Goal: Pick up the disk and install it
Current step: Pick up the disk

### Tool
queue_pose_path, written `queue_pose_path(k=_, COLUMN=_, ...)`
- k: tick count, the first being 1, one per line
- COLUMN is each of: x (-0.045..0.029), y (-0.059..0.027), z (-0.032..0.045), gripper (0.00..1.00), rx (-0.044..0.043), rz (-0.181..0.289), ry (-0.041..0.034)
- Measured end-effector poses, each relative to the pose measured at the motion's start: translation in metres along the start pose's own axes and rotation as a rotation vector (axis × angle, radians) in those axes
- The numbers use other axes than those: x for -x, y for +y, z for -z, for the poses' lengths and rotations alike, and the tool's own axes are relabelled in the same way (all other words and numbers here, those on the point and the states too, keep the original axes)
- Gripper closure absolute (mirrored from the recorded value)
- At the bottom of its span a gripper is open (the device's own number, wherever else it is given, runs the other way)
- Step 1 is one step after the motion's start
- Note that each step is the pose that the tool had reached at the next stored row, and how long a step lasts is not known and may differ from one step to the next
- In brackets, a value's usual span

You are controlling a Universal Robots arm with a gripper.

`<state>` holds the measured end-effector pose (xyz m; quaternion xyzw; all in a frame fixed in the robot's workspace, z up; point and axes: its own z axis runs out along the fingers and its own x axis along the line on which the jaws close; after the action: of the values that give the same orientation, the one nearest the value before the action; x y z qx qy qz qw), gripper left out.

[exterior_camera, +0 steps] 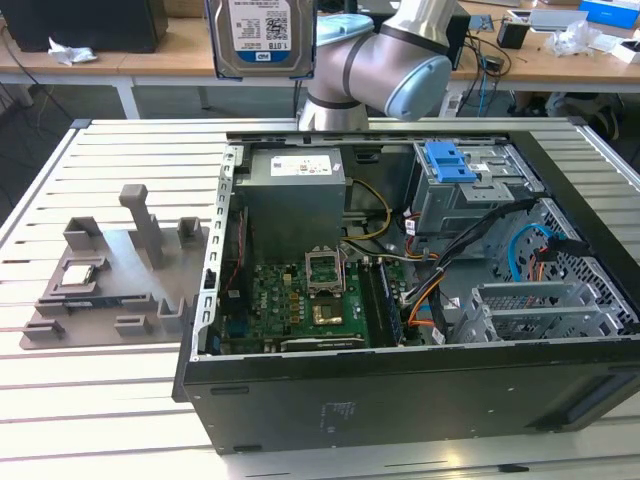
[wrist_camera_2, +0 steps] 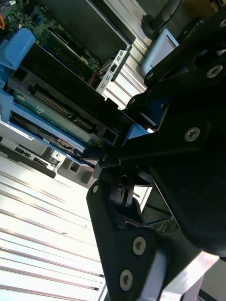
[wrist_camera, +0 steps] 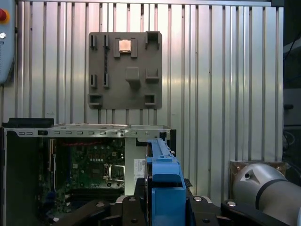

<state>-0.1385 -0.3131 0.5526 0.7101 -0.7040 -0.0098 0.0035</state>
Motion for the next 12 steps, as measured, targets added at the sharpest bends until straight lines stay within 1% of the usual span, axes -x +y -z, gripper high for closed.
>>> queue_pose_path(k=7, x=-0.0001, y=-0.0102, z=0.0002, gripper=0.64, rx=0.0001, rz=0.000, ry=0.0001)
queue_pose_path(k=12, x=-0.0002, y=-0.0196, z=0.0004, gripper=0.64, rx=0.0001, rz=0.000, ry=0.0000)
